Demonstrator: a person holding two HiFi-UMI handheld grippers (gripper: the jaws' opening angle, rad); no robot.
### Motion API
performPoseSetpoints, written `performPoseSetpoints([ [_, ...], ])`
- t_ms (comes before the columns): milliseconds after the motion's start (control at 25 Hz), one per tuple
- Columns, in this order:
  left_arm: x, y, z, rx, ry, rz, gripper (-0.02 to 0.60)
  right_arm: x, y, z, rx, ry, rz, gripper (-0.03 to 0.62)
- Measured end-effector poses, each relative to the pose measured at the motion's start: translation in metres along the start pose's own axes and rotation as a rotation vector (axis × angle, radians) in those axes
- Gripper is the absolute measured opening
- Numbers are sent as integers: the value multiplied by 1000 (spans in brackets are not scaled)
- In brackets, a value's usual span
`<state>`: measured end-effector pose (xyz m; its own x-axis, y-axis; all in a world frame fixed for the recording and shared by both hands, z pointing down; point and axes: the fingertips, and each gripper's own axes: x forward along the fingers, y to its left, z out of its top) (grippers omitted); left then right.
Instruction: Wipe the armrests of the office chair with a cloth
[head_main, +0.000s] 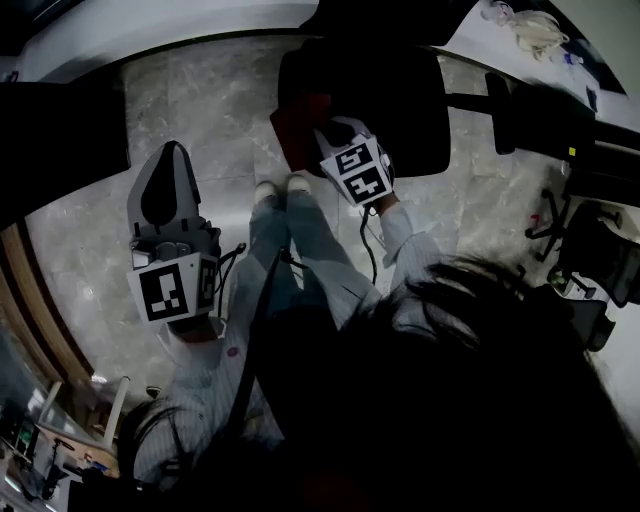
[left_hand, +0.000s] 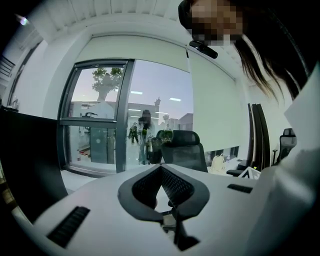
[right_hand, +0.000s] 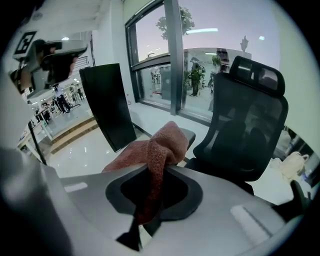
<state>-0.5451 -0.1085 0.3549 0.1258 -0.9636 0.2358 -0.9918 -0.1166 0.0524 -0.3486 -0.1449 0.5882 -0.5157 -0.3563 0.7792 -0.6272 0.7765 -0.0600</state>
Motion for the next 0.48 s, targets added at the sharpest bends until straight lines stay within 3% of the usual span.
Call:
performPoseSetpoints([
  [160,11,-24,12,-29,-29,-24,3,-32,27,-31,-14,5,16,40],
  [280,7,-36,10,-1,-21,-36,3,-38,25,-42,16,3,23,40],
  [480,-10,-32,6,2,-13,-10,3,-13,-12,-18,44,-10,12,40],
])
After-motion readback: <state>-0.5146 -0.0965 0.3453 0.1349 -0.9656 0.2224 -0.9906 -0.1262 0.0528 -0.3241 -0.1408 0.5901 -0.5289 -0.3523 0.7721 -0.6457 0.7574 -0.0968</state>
